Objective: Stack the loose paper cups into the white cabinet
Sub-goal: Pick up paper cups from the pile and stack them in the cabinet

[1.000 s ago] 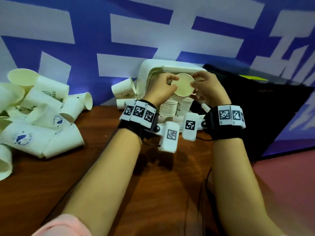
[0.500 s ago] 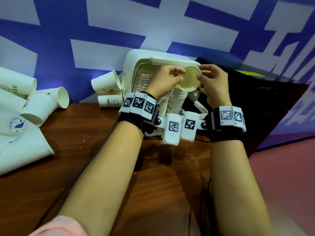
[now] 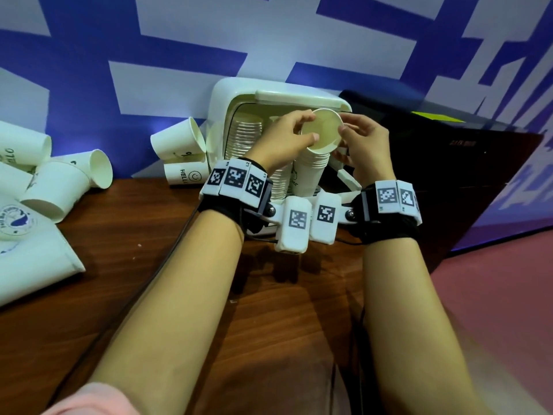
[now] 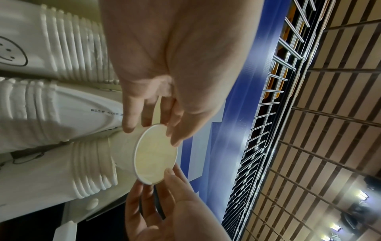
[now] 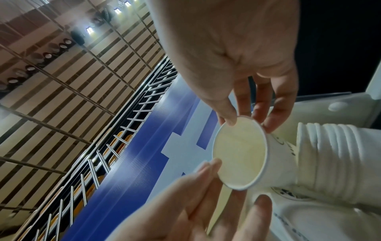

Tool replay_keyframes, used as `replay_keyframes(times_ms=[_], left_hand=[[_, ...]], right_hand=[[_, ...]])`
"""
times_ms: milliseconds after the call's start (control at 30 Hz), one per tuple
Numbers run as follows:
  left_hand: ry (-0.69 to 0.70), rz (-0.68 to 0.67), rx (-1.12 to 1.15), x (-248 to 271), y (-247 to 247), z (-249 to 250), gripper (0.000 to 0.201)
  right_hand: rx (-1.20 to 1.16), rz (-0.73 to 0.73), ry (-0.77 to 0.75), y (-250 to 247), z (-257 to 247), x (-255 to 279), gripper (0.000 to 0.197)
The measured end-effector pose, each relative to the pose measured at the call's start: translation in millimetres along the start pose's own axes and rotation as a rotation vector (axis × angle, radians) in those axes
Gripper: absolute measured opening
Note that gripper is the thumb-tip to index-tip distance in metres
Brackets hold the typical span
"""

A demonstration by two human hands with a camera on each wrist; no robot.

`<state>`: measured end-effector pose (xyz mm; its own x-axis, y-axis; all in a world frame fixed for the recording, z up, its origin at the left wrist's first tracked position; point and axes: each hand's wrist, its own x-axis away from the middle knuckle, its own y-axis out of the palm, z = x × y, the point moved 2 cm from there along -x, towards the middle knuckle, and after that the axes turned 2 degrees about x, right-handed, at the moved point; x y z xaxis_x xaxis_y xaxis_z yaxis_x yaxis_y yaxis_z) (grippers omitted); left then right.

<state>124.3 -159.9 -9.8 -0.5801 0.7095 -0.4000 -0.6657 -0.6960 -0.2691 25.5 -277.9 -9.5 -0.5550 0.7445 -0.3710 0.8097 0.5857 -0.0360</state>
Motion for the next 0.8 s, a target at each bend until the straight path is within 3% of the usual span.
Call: replay_keyframes(times_ms=[333, 500, 567, 633, 800], left_hand=[[-0.085, -0.050, -0.019, 0.5, 3.4, -4.8, 0.049], [-0.144, -0.104, -0.148, -0.6, 10.9, -12.4, 0.054], [-0.179, -0.129, -0.170, -1.5, 13.4, -17.3, 0.042], [-0.219, -0.179, -0.216, -1.2, 15.8, -22.1, 0.016], [-0.281, -0.209, -0.194, -2.0, 20.4, -29.0, 0.023]], right_hand=[[0.064, 0.069, 0.074, -4.7, 9.5, -8.8, 0.015], [0.057, 0.080, 0.161, -5.3, 25.0, -13.2, 0.013], [0.069, 0.082, 0.195, -3.6, 32.3, -13.8, 0.009], [0.067, 0.069, 0.226, -3.0, 38.1, -13.7, 0.007], [0.155, 0.083, 0.214, -6.9, 43.9, -13.1, 0.007]])
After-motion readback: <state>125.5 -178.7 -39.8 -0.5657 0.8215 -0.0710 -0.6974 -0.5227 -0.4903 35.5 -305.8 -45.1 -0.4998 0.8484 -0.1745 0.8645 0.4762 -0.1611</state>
